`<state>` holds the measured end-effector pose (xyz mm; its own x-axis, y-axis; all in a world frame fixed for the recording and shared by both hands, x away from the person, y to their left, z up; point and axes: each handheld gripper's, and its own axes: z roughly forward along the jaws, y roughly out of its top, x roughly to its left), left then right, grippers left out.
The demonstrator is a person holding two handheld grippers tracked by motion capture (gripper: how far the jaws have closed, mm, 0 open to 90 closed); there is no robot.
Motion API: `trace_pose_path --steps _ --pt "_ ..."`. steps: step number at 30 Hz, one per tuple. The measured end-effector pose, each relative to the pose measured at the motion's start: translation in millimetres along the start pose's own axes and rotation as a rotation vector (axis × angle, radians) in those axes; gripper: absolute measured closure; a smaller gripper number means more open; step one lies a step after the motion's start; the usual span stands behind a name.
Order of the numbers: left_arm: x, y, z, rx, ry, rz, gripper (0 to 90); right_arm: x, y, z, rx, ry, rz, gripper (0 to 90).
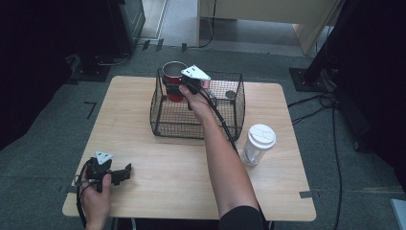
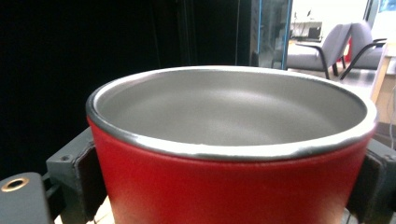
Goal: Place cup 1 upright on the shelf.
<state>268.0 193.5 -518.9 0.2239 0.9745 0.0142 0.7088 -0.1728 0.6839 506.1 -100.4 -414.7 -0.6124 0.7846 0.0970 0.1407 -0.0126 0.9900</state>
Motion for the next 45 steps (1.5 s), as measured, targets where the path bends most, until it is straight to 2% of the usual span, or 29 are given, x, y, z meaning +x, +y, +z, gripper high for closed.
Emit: trace_pose_path --steps 10,24,29,34,45 --pt "0.0 0.0 0.0 0.0 0.0 0.0 0.0 -3.9 -11.3 6.6 0.049 0.015 0.009 6.9" --pt "0.0 0.0 0.0 0.0 0.0 0.001 0.0 -6.7 -21.1 10.7 0.127 0.024 -0.025 6.9" --pt "0.0 0.0 0.0 0.0 -0.001 0.0 0.0 -5.3 -25.1 12.7 0.167 0.03 -0.052 6.9" --pt "0.0 0.0 0.0 0.0 0.0 0.0 0.0 -4.2 -26.0 14.3 0.182 0.034 -0.06 6.9" --pt "0.0 0.0 0.0 0.0 0.0 0.0 0.0 2.1 -27.5 20.2 0.262 0.058 -0.13 6.9"
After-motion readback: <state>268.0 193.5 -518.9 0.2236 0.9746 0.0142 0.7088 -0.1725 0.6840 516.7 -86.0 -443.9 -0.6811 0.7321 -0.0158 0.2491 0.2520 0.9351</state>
